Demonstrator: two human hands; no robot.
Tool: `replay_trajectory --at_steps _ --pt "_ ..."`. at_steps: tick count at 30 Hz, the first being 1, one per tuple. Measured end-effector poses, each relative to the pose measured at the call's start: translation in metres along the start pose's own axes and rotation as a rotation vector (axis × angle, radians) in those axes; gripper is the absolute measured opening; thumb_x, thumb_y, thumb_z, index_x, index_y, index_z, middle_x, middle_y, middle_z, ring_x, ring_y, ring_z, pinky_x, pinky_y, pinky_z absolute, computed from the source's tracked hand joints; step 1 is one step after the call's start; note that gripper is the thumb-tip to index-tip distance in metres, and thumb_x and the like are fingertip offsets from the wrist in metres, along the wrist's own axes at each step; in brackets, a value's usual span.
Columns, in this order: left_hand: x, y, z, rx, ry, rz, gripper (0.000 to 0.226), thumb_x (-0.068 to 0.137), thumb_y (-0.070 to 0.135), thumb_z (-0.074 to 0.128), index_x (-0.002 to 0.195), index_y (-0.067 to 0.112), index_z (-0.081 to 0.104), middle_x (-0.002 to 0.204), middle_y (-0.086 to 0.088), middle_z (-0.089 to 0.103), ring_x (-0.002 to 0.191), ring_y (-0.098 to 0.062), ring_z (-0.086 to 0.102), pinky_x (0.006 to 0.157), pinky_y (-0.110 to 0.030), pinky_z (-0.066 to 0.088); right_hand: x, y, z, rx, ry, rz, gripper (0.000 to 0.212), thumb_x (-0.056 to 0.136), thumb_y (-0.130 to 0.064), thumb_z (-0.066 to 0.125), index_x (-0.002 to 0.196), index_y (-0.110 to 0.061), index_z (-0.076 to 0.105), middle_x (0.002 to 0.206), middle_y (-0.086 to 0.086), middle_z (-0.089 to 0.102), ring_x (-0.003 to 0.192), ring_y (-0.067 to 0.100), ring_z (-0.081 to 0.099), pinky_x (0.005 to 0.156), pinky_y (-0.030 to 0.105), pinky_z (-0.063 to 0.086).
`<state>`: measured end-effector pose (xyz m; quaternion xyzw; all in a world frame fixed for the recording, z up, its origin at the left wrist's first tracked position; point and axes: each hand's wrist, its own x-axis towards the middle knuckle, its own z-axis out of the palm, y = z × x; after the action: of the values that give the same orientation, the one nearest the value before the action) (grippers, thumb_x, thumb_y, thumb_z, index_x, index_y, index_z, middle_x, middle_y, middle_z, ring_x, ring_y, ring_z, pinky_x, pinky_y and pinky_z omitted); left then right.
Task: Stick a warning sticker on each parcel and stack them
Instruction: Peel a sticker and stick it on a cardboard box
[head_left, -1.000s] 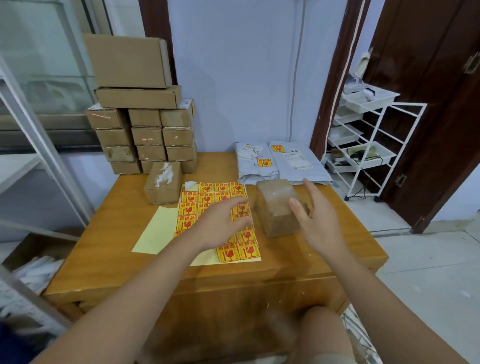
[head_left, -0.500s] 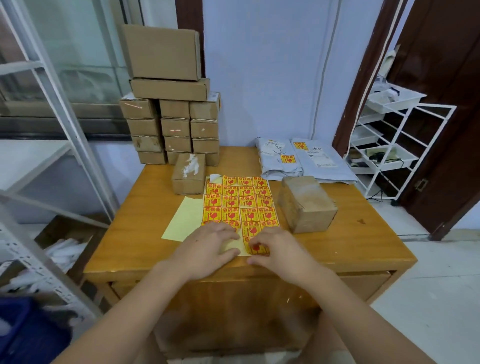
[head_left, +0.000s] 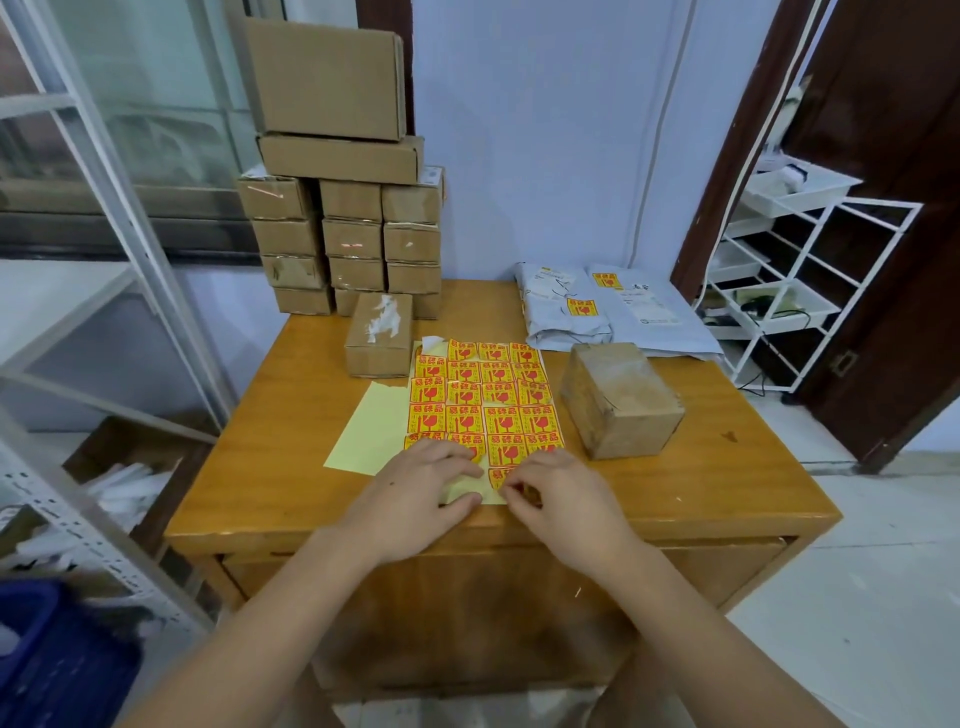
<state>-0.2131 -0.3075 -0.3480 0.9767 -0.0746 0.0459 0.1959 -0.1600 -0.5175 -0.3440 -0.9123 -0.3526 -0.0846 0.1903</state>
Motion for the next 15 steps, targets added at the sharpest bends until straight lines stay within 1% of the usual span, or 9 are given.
replay_trajectory --at_steps 3,5,6,8,10,12,14,15 --pt "-0.001 0.001 -0.001 0.005 0.003 -0.001 0.041 0.102 0.050 0.053 0.140 0.035 0.059 0.148 0.019 0.048 0.137 -0.004 0.035 0.117 -0.028 0.030 -0.004 0.002 -0.003 0.025 0.079 0.042 0.018 0.101 -0.038 0.055 0.104 -0.026 0.068 0.087 -0.010 0.069 0.078 0.013 0.062 0.065 0.034 0.053" --pt "-0.001 0.002 -0.002 0.008 -0.001 -0.002 0.041 0.102 0.050 0.053 0.139 0.035 0.059 0.148 0.019 0.048 0.137 -0.004 0.036 0.118 -0.029 0.032 -0.008 0.007 -0.003 0.098 0.096 0.064 0.019 0.102 -0.041 0.051 0.107 -0.026 0.062 0.087 -0.010 0.067 0.075 0.011 0.063 0.064 0.034 0.054" --pt "-0.001 0.003 -0.002 0.011 -0.006 -0.005 0.041 0.102 0.051 0.053 0.140 0.035 0.059 0.148 0.019 0.048 0.137 -0.004 0.035 0.118 -0.029 0.031 -0.011 0.009 -0.004 0.150 0.093 0.074 0.023 0.102 -0.044 0.046 0.109 -0.027 0.060 0.091 -0.010 0.067 0.078 0.010 0.063 0.067 0.035 0.055" --pt "-0.001 0.003 -0.004 0.021 -0.022 -0.011 0.041 0.102 0.051 0.052 0.141 0.036 0.057 0.149 0.020 0.046 0.138 -0.004 0.035 0.117 -0.027 0.031 -0.017 0.011 -0.002 0.234 0.094 0.090 0.034 0.101 -0.050 0.039 0.115 -0.026 0.059 0.107 -0.010 0.068 0.093 0.009 0.064 0.076 0.034 0.057" --pt "-0.001 0.004 -0.004 -0.001 -0.012 -0.019 0.040 0.102 0.050 0.054 0.140 0.037 0.057 0.148 0.021 0.045 0.137 -0.002 0.036 0.116 -0.026 0.032 -0.022 0.012 0.000 0.248 0.125 0.076 0.040 0.100 -0.052 0.034 0.118 -0.025 0.057 0.124 -0.008 0.065 0.106 0.009 0.064 0.084 0.035 0.058" --pt "-0.002 0.007 -0.005 -0.066 0.052 -0.032 0.036 0.101 0.047 0.057 0.136 0.037 0.061 0.142 0.022 0.047 0.133 -0.001 0.039 0.114 -0.024 0.033 -0.024 0.010 0.000 0.225 0.205 0.010 0.035 0.103 -0.049 0.033 0.115 -0.024 0.054 0.130 -0.005 0.064 0.110 0.013 0.065 0.082 0.036 0.060" --pt "-0.002 0.011 -0.004 -0.108 0.143 -0.027 0.030 0.100 0.047 0.059 0.126 0.036 0.067 0.132 0.023 0.052 0.127 0.000 0.043 0.110 -0.023 0.036 -0.023 0.009 -0.002 0.175 0.310 -0.062 0.025 0.106 -0.043 0.039 0.112 -0.024 0.054 0.128 -0.002 0.066 0.106 0.015 0.068 0.074 0.031 0.060" --pt "-0.002 0.014 -0.004 -0.138 0.182 -0.029 0.029 0.099 0.050 0.057 0.119 0.035 0.070 0.125 0.023 0.055 0.122 -0.001 0.045 0.107 -0.024 0.038 -0.022 0.009 -0.002 0.143 0.368 -0.094 0.021 0.105 -0.038 0.044 0.111 -0.022 0.056 0.125 -0.002 0.067 0.103 0.015 0.069 0.069 0.028 0.058"
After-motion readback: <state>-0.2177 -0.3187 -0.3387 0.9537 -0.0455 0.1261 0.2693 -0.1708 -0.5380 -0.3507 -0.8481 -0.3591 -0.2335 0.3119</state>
